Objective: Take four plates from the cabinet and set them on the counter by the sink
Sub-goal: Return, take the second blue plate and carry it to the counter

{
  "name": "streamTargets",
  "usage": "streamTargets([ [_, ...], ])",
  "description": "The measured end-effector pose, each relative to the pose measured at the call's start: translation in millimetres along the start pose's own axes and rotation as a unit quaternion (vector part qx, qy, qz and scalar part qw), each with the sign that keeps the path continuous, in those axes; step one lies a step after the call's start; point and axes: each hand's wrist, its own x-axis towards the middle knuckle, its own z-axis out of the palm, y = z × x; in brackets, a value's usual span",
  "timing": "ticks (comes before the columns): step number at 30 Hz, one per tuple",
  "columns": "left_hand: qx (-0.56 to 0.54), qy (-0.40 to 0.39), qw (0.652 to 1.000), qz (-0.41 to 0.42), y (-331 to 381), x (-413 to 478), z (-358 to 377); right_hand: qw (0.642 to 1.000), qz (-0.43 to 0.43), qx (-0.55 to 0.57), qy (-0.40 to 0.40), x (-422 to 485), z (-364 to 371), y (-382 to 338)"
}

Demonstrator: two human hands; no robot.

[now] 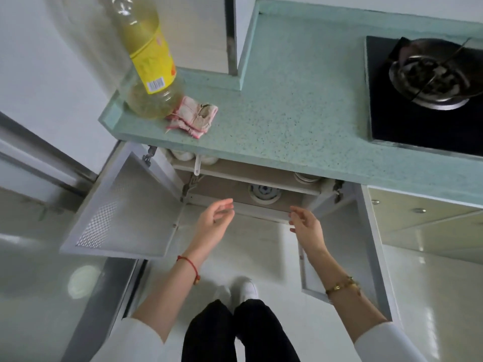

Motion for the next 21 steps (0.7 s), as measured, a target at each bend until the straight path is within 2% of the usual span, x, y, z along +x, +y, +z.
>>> streamTargets([
  [10, 0.061, -0.019, 0.998, -0.015, -181, 206, 64, 0.998, 0.024, -0.015, 0.062, 198, 104, 159],
  [16, 0.082, -0.03, 0.996, -0.002, -300, 338, 113, 0.996, -0.022, -0.021, 0.081, 343, 151, 258],
  [21, 0.069, -0.029, 0.997, -0.009, -382, 426, 147, 0.986, -0.083, -0.095, 0.109, 448, 178, 324],
])
